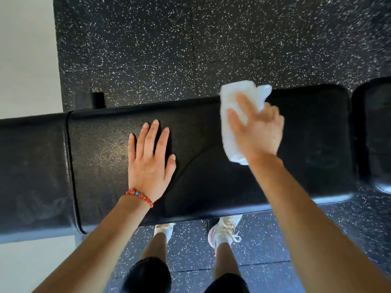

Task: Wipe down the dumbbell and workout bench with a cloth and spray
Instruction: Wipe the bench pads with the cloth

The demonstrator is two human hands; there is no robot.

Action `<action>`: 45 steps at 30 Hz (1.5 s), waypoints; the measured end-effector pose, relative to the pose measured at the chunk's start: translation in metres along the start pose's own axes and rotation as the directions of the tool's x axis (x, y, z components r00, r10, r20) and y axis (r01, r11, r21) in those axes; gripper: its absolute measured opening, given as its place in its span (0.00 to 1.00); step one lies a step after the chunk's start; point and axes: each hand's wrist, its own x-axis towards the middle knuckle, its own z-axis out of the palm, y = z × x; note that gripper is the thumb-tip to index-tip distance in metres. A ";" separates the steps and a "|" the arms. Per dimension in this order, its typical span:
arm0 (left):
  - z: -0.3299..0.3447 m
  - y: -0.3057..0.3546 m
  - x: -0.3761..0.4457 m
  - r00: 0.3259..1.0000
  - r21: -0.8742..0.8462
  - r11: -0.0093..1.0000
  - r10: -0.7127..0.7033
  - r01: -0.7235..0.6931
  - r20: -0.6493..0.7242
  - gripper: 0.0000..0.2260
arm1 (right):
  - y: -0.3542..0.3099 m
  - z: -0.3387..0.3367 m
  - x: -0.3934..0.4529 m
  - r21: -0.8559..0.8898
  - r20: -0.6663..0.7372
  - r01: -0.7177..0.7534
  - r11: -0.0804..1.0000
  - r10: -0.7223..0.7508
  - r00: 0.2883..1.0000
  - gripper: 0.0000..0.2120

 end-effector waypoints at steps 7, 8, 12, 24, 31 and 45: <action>0.005 0.045 0.021 0.994 -0.056 0.998 -0.027 0.021 -0.104 0.23 | 0.012 0.001 0.000 -0.065 -0.034 -0.148 0.987 0.146 0.989 0.19; 0.005 0.053 0.025 0.994 -0.065 0.998 -0.020 0.013 -0.110 0.23 | 0.002 0.002 -0.002 -0.043 -0.008 -0.090 0.995 0.090 0.996 0.19; 0.013 0.070 0.030 0.999 -0.051 0.999 -0.001 -0.002 -0.052 0.23 | 0.000 -0.002 -0.003 0.042 0.032 0.128 0.991 -0.130 0.991 0.21; 0.018 0.069 0.028 0.999 0.007 1.000 -0.011 0.011 -0.039 0.23 | 0.046 -0.005 -0.002 -0.016 0.041 -0.124 0.992 0.124 0.991 0.22; 0.016 0.064 0.026 0.998 -0.078 0.997 0.010 -0.016 -0.070 0.22 | 0.059 -0.004 -0.021 0.010 -0.055 0.051 0.999 -0.050 0.997 0.19; 0.010 0.032 0.000 0.984 -0.065 0.982 0.176 -0.177 -0.020 0.22 | -0.011 -0.007 -0.103 0.041 -0.094 -0.014 0.999 0.017 0.995 0.18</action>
